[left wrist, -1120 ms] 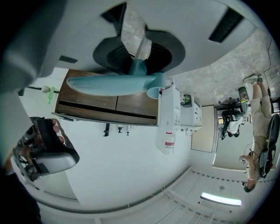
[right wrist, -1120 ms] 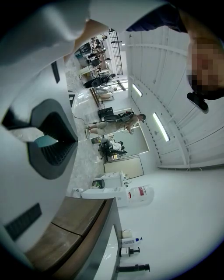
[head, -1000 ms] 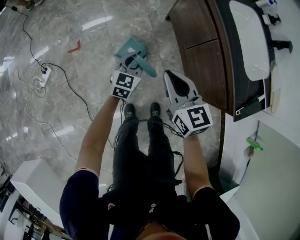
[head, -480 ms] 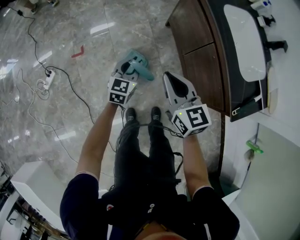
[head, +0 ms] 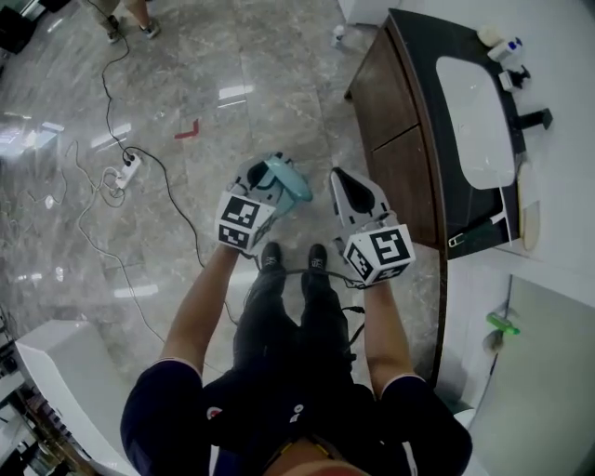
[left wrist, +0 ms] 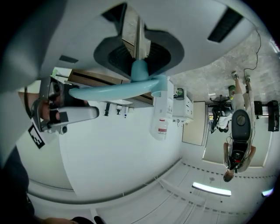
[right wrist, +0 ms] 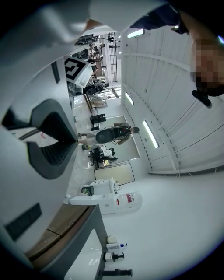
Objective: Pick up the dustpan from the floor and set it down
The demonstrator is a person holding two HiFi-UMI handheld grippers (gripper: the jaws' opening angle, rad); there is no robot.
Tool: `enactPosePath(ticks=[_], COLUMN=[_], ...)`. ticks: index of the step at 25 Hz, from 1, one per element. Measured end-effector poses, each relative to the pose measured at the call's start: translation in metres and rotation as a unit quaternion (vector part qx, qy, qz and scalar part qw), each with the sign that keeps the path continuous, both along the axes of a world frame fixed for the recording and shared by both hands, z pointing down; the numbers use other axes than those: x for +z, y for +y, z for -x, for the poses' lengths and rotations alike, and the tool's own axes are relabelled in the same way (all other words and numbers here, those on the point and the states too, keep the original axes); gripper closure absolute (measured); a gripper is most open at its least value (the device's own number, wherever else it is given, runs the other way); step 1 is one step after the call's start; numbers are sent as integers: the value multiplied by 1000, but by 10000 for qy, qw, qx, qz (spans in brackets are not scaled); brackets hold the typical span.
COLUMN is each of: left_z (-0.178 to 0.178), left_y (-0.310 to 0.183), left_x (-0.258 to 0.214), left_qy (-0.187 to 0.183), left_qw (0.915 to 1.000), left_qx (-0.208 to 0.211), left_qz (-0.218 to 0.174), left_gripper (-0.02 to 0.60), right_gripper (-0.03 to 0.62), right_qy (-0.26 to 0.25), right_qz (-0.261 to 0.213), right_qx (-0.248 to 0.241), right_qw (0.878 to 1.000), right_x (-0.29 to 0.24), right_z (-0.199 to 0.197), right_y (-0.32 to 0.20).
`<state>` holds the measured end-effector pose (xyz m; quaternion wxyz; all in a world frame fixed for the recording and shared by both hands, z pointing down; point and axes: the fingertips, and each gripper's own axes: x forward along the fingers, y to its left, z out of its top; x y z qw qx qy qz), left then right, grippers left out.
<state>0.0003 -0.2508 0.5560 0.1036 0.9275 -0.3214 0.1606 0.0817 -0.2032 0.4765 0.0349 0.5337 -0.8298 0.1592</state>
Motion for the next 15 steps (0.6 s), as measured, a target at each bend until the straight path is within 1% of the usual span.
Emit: enactPosePath(ticks=[7,11,15], left_z=[20,27,33], left_y=[28,37,43], left_x=[-98,-152,-195], left_qy=[140,381,601], left_qw=[9995,9976,9943], left_qx=[-198,-333,-489], left_qz=[-185,-478,-733], left_gripper=[492,492,494], right_gripper=[588,588,588], right_qy=[-125,-115,-86], right_qz=[-361,-570,-768], right_qx=[-245,-309,-324], right_qw=[9990,9978,9965], right_x=[-60,-90,-117], right_z=[21,25,26], right_y=[17,28,37])
